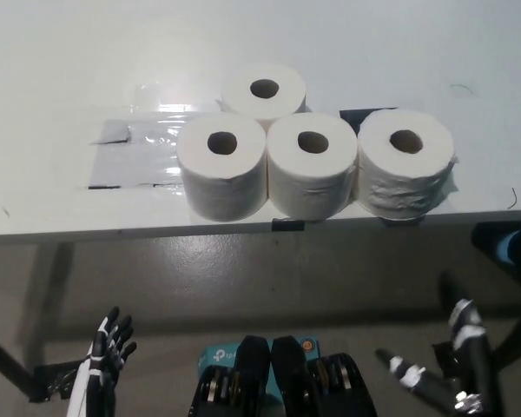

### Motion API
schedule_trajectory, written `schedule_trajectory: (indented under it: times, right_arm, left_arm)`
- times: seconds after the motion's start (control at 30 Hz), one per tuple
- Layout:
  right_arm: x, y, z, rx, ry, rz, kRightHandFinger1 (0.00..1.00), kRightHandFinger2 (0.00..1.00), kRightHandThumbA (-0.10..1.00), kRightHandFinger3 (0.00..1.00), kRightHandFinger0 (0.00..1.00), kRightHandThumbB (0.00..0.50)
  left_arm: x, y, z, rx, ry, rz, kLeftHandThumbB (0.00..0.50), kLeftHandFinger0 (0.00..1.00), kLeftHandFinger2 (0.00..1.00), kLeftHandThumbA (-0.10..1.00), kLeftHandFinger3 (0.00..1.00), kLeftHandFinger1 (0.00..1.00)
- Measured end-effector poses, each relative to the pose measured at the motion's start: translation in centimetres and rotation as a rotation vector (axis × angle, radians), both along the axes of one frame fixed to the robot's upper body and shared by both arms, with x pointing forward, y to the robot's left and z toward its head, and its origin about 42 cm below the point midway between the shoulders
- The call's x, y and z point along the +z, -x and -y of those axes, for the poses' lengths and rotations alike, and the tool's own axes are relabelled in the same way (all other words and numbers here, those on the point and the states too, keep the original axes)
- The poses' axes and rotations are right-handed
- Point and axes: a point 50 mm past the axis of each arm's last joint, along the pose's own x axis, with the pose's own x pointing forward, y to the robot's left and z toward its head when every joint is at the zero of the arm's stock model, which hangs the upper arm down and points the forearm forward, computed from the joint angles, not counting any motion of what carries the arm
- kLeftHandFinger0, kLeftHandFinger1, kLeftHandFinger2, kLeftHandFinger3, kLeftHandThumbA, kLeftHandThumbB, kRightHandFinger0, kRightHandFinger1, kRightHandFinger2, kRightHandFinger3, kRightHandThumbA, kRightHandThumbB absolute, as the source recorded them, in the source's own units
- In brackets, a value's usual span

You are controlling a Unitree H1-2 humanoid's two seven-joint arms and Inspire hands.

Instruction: A few rolls of toilet paper are kept infront of the robot and the robot uses its right hand to lift one of the rolls and and places it on top of the other rolls to stack it.

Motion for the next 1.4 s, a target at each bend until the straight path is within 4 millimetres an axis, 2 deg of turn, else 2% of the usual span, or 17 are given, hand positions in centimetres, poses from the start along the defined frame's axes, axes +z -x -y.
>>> schedule_trajectory:
  times: [0.1,0.13,0.2,0.3,0.33,0.37,0.43,0.53,0.6,0.67,0.7,0.83,1.0,1.07,1.27,1.33,1.4]
  right_arm:
    - [4.0,-1.2,2.9,-0.001,0.092,0.095,1.0,1.0,0.9,1.0,1.0,0.331]
    - [5.7,-1.7,4.0,-0.002,0.13,0.135,1.0,1.0,0.86,1.0,1.0,0.309]
    - [8.0,-2.6,5.3,0.0,0.175,0.184,1.0,1.0,0.9,1.0,1.0,0.313]
    - [12.9,-5.0,7.7,0.003,0.282,0.256,1.0,1.0,0.97,1.0,1.0,0.32]
    - [12.9,-5.0,7.7,0.003,0.282,0.256,1.0,1.0,1.0,1.0,1.0,0.311]
    - [15.1,-6.4,8.3,0.011,0.328,0.279,1.0,1.0,1.0,1.0,1.0,0.338]
    - [17.4,-8.0,8.7,0.023,0.37,0.296,1.0,1.0,1.0,1.0,1.0,0.342]
    - [20.3,-9.9,8.9,0.038,0.416,0.307,1.0,1.0,0.99,1.0,1.0,0.408]
    - [22.8,-12.4,8.7,0.057,0.46,0.292,1.0,1.0,0.97,1.0,1.0,0.395]
    - [24.2,-14.4,8.3,0.077,0.491,0.265,1.0,1.0,0.93,1.0,1.0,0.383]
    - [24.8,-15.8,8.0,0.092,0.51,0.23,1.0,1.0,0.92,1.0,1.0,0.385]
    - [26.4,-20.2,6.6,0.144,0.57,0.113,1.0,1.0,0.9,1.0,1.0,0.331]
    - [27.1,-25.5,4.8,0.212,0.686,-0.1,1.0,1.0,0.95,1.0,1.0,0.343]
    - [27.1,-27.1,4.2,0.232,0.742,-0.184,1.0,1.0,0.95,1.0,1.0,0.368]
    - [27.6,-30.5,3.2,0.251,0.919,-0.4,1.0,1.0,0.96,1.0,1.0,0.377]
    - [28.1,-31.1,3.1,0.254,0.965,-0.443,1.0,1.0,0.96,1.0,1.0,0.375]
    - [28.7,-31.4,2.9,0.262,0.998,-0.465,1.0,1.0,0.94,1.0,1.0,0.368]
  left_arm:
    - [0.0,0.0,0.0,0.001,0.001,-0.001,0.216,1.0,1.0,1.0,1.0,1.0]
    - [0.0,0.0,0.0,0.001,0.001,-0.001,0.186,1.0,1.0,1.0,1.0,1.0]
    - [0.0,0.0,-0.1,0.002,0.003,-0.001,0.179,1.0,1.0,1.0,1.0,1.0]
    - [0.0,0.0,-0.1,0.003,0.007,0.0,0.172,1.0,1.0,1.0,1.0,1.0]
    - [0.0,0.0,-0.1,0.003,0.007,0.0,0.161,1.0,1.0,1.0,1.0,1.0]
    - [0.0,0.0,-0.1,0.003,0.009,0.0,0.149,1.0,1.0,1.0,1.0,1.0]
    - [0.0,0.0,-0.1,0.004,0.011,0.0,0.148,1.0,1.0,1.0,1.0,1.0]
    - [0.0,0.0,-0.1,0.004,0.014,0.0,0.156,1.0,1.0,1.0,1.0,1.0]
    - [0.0,0.0,-0.1,0.005,0.016,0.0,0.158,1.0,1.0,1.0,1.0,1.0]
    - [0.0,0.0,-0.1,0.005,0.018,0.0,0.155,1.0,1.0,1.0,1.0,1.0]
    - [0.0,0.0,-0.1,0.005,0.019,0.0,0.152,1.0,1.0,1.0,1.0,1.0]
    - [-0.1,0.1,-0.2,0.005,0.022,0.0,0.16,1.0,1.0,1.0,1.0,1.0]
    - [-0.1,0.0,-0.2,0.006,0.029,0.0,0.177,1.0,1.0,1.0,1.0,1.0]
    - [-0.1,0.1,-0.2,0.006,0.032,0.001,0.185,1.0,1.0,1.0,1.0,1.0]
    - [0.0,0.0,-0.2,0.002,0.038,0.008,0.188,1.0,1.0,1.0,1.0,1.0]
    - [0.0,0.0,-0.2,0.001,0.04,0.013,0.193,1.0,1.0,1.0,1.0,1.0]
    - [0.1,0.0,-0.2,0.001,0.042,0.018,0.172,1.0,1.0,1.0,1.0,1.0]
